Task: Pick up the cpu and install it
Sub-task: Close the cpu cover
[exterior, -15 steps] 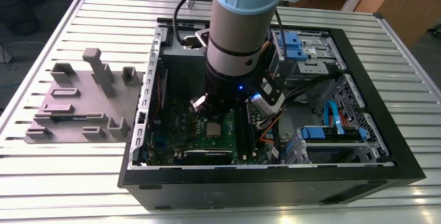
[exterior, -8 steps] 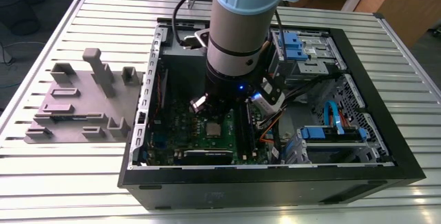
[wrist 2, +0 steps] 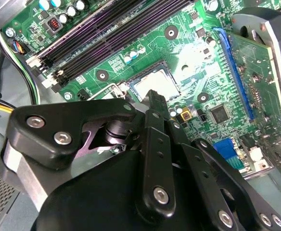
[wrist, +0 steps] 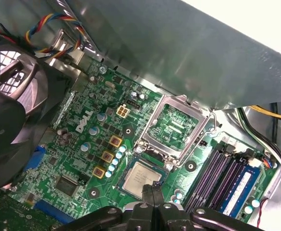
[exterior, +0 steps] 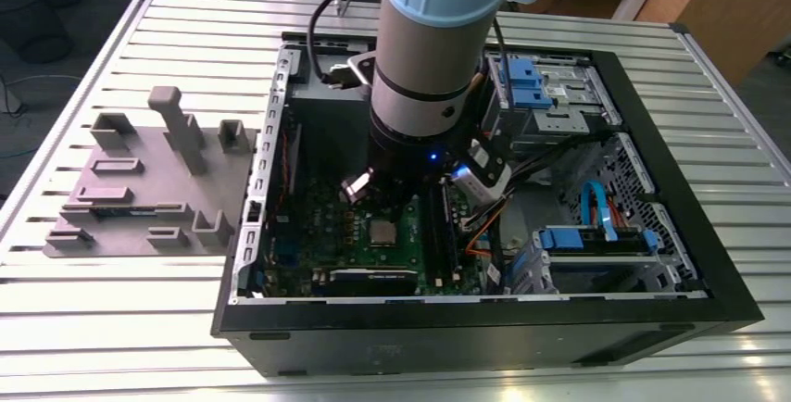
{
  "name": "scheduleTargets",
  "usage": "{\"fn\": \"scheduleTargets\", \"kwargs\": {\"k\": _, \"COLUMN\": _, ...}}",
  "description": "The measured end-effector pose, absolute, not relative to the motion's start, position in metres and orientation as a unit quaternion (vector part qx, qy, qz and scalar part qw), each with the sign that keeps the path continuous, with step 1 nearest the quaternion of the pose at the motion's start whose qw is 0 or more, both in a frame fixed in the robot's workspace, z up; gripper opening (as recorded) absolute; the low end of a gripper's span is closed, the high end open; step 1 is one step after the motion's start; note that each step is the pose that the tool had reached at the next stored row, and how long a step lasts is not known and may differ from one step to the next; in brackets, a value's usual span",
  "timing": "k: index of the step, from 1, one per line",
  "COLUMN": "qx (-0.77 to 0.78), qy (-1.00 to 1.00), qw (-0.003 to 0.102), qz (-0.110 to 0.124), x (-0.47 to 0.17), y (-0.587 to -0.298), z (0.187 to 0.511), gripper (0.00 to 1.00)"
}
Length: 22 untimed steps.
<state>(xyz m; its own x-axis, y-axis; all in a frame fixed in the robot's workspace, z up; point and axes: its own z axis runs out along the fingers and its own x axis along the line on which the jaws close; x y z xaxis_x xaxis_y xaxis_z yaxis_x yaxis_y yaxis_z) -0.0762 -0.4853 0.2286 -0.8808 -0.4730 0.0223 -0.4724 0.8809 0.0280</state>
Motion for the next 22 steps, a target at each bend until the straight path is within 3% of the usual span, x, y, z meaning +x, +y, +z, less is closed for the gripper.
{"fn": "scheduleTargets", "kwargs": {"k": 22, "qx": 0.303, "qy": -0.953, "qw": 0.015, "qz": -0.011, "x": -0.0763, "y": -0.4854, "z": 0.2286, "gripper": 0.1}}
